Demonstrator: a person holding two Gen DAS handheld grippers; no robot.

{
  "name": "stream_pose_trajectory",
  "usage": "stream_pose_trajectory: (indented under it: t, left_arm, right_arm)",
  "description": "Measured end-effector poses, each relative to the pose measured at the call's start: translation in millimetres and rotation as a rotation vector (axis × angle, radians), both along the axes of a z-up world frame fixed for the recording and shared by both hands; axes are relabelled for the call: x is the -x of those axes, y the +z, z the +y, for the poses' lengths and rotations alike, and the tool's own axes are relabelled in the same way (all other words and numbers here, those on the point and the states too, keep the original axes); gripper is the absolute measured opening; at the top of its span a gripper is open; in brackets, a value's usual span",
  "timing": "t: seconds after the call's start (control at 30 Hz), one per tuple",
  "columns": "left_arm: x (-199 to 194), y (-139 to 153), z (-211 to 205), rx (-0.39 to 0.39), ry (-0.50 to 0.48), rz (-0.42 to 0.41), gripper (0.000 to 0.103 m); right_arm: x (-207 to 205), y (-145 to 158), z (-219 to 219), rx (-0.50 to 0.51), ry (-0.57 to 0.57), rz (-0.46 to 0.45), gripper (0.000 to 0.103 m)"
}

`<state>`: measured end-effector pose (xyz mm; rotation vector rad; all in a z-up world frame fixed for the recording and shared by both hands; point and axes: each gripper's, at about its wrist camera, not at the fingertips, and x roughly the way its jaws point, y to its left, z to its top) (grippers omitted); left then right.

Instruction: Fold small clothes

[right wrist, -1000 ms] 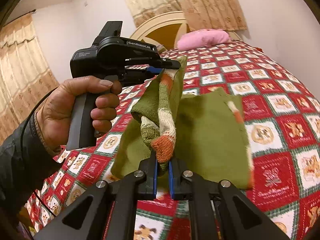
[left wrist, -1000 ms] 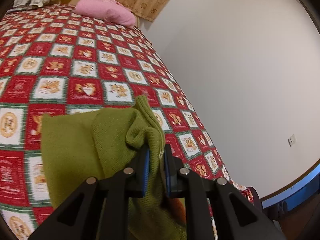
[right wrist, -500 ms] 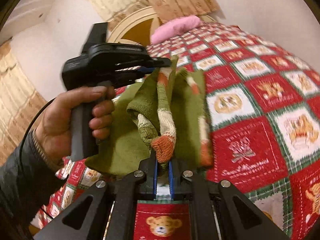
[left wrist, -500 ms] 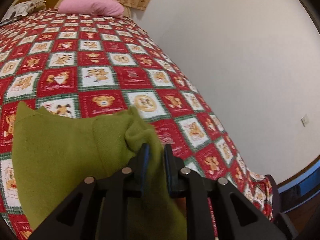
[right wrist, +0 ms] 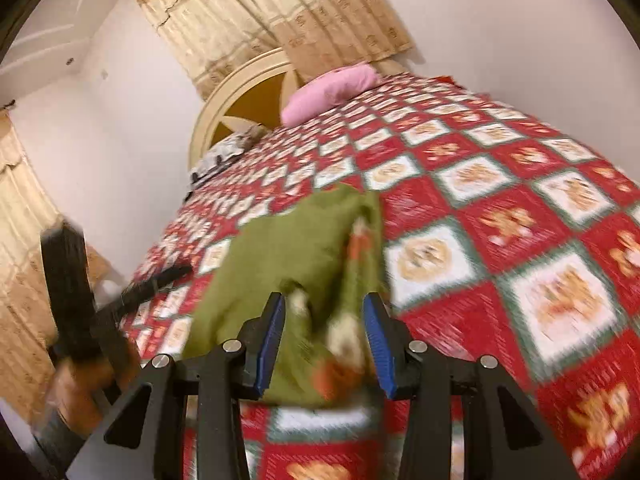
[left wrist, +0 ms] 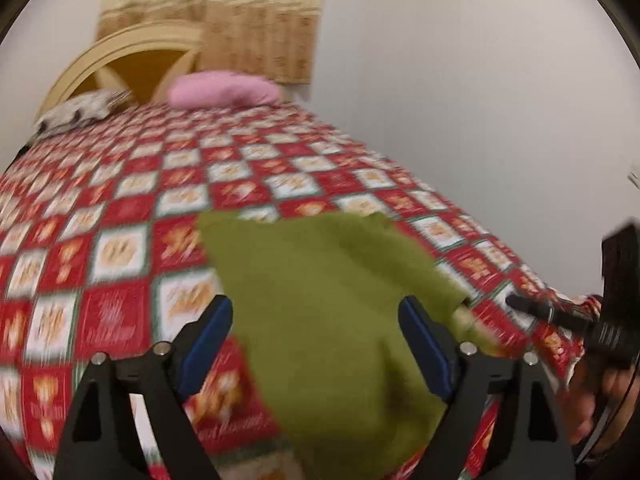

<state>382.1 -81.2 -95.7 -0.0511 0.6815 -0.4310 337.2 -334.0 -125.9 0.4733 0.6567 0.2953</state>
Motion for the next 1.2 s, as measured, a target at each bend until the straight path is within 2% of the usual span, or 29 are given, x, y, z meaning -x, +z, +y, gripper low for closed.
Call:
stream_pose_trajectory:
  t: [0.07, 0.13, 0.17, 0.2, 0.27, 0.37, 0.53, 0.6, 0.8, 0.87, 0.97, 1.0, 1.07, 1.2]
  left_arm:
    - [2, -18, 7, 0.019, 0.021, 0.055, 0.088]
    - [4, -31, 9, 0.024, 0.032, 0.084, 0.088]
    - [5, -37, 9, 0.025, 0.032, 0.100, 0.088]
    - [6, -41, 7, 0.029, 0.030, 0.110, 0.088]
    - [12, -41, 5, 0.025, 0.014, 0.116, 0.088]
    - [31, -39, 4, -0.001, -0.005, 0.084, 0.094]
    - [45, -46, 2, -0.061, -0.023, 0.106, 0.096]
    - [43, -49, 3, -0.084, -0.010, 0.129, 0.096]
    - [54, -58, 7, -0.081, -0.031, 0.198, 0.096]
    - [55, -57, 7, -0.088, -0.024, 0.191, 0.096]
    - [49, -58, 9, -0.103, 0.036, 0.187, 0.099]
    - [44, -60, 11, -0.091, 0.051, 0.199, 0.102]
    - [38, -65, 17, -0.098, 0.103, 0.224, 0.103]
    - [48, -65, 26, -0.182, 0.164, 0.199, 0.103]
  right_arm:
    - [-22, -2, 9, -0.026, 0.048, 0.030, 0.042]
    - [-51, -17, 19, -0.051, 0.086, 0.113, 0.042]
    - [-59, -24, 24, -0.053, 0.096, 0.147, 0.037]
    - [-66, -31, 25, -0.045, 0.083, 0.179, 0.015]
    - [-66, -33, 14, -0.059, 0.023, 0.187, 0.015]
    - [-61, -36, -3, -0.067, -0.024, 0.194, 0.015]
    - [-63, -42, 5, -0.010, 0.028, 0.204, 0.016]
    - [-63, -43, 6, -0.020, 0.031, 0.202, 0.017]
    - [-57, -52, 5, -0.036, 0.028, 0.175, 0.017]
    - [-55, -53, 5, -0.037, 0.025, 0.172, 0.017]
    - [-54, -54, 10, -0.011, 0.023, 0.163, 0.017]
    - [-53, -54, 11, -0.004, 0.025, 0.159, 0.018]
    - [-51, -56, 11, -0.007, 0.029, 0.153, 0.018]
    - [-50, -58, 8, -0.029, 0.037, 0.149, 0.018]
